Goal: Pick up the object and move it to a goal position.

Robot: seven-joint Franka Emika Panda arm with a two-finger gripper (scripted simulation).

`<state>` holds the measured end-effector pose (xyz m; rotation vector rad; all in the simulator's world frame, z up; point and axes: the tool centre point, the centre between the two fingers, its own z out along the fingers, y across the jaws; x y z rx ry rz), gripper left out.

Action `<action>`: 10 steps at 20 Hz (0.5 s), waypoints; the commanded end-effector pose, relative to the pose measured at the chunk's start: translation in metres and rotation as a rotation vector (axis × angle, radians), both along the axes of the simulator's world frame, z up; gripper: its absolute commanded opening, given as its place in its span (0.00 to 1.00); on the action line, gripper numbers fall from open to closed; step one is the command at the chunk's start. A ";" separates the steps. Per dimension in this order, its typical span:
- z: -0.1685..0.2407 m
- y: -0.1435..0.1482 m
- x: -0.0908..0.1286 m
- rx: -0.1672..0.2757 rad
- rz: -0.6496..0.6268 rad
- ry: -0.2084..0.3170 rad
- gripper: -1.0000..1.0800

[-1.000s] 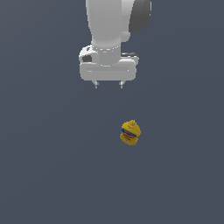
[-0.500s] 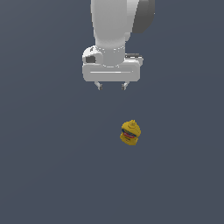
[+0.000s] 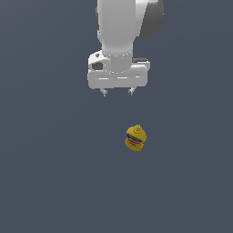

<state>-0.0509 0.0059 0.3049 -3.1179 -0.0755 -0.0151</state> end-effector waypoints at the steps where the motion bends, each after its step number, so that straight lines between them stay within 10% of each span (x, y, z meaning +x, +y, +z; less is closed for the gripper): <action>1: -0.003 0.004 0.004 -0.003 0.043 0.000 0.96; 10: -0.023 0.024 0.027 -0.018 0.287 0.000 0.96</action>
